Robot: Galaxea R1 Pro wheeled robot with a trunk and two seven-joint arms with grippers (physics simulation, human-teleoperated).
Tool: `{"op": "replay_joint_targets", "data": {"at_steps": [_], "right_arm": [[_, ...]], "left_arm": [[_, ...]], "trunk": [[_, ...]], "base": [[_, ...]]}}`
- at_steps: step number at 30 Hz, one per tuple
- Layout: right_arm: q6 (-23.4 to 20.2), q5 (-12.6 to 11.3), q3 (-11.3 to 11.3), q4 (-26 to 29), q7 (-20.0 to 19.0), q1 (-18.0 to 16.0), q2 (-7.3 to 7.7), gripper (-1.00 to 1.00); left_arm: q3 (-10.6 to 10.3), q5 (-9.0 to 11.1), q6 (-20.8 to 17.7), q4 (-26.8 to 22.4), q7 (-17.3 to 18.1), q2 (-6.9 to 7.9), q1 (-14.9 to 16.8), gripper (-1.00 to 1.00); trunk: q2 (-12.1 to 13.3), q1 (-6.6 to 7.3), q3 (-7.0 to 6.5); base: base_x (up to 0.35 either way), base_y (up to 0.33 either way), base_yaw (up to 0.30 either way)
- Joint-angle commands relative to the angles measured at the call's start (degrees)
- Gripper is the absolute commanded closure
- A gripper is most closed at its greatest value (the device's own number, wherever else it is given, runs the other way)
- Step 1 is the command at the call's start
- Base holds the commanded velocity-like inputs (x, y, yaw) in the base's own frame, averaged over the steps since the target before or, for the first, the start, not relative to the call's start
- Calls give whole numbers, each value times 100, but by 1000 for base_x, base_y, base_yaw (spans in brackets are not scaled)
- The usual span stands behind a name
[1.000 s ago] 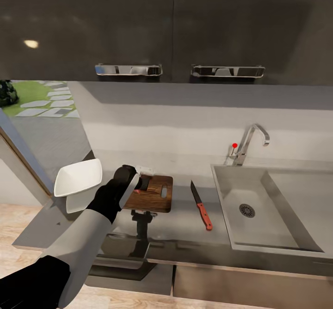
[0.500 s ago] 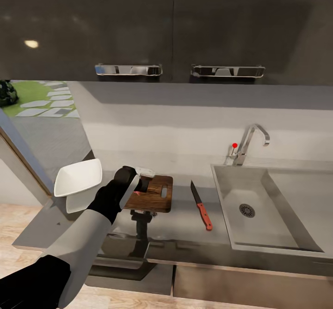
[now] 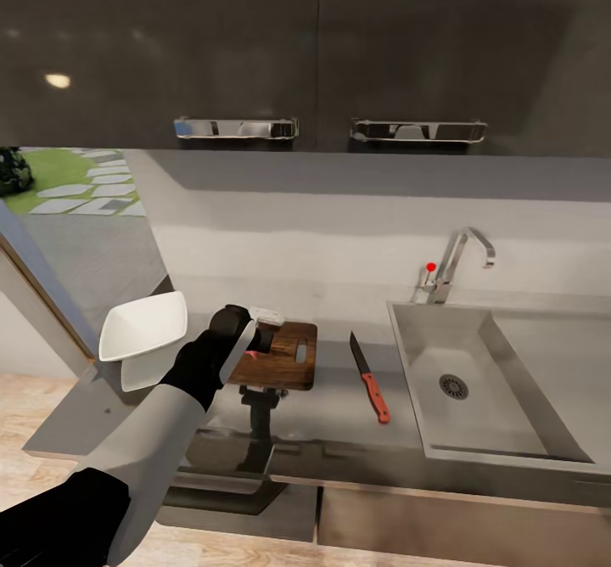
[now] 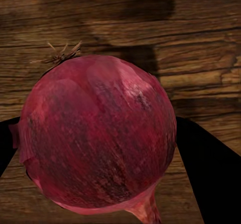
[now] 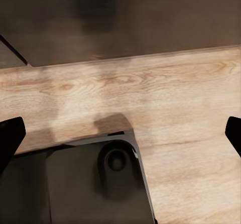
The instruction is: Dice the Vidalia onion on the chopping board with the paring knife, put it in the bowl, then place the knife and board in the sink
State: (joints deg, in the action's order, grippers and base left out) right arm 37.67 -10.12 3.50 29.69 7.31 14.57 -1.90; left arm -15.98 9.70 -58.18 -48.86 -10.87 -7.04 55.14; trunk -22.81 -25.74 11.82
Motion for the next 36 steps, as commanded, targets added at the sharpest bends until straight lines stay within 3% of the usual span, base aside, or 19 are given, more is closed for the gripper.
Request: {"op": "replay_joint_targets", "data": {"at_steps": [1, 21, 36], "right_arm": [[9, -51, 37, 11, 25, 2, 5, -100], [9, -51, 37, 11, 25, 2, 0, -100], [10, -51, 37, 11, 25, 2, -23, -100]], "left_arm": [[-14, 59, -18, -4, -56, 1, 5, 100], [-13, 63, -18, 9, -56, 1, 5, 100], [-12, 62, -18, 12, -56, 1, 5, 100]], "trunk": [[-11, -4, 10], [-11, -4, 10], [-11, -4, 10]], "base": [[45, 0, 0], [126, 0, 0], [-34, 0, 0]]}}
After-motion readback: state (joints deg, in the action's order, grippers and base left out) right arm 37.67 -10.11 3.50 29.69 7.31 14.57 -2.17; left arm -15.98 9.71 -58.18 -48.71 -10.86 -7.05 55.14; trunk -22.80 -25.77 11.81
